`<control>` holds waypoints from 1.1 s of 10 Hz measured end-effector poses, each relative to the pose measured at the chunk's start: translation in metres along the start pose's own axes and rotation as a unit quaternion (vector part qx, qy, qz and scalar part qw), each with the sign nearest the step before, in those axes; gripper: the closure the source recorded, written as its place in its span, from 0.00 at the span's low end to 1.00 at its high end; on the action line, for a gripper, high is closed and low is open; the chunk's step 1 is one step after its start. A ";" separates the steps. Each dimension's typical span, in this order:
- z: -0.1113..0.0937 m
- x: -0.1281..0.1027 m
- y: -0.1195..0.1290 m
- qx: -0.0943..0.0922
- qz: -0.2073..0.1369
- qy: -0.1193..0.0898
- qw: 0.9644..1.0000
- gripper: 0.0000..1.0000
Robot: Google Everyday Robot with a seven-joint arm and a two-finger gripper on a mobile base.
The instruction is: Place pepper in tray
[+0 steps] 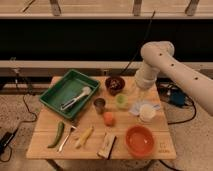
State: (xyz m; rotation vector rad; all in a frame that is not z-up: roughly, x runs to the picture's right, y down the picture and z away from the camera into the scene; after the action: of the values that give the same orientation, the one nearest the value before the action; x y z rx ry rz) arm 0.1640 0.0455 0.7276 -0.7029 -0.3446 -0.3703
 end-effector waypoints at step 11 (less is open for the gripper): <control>-0.002 -0.015 0.001 0.008 -0.034 -0.001 0.999 0.50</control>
State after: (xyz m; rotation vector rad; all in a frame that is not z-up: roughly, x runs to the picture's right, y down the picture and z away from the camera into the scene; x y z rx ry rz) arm 0.1512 0.0481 0.7190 -0.6780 -0.3730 -0.4304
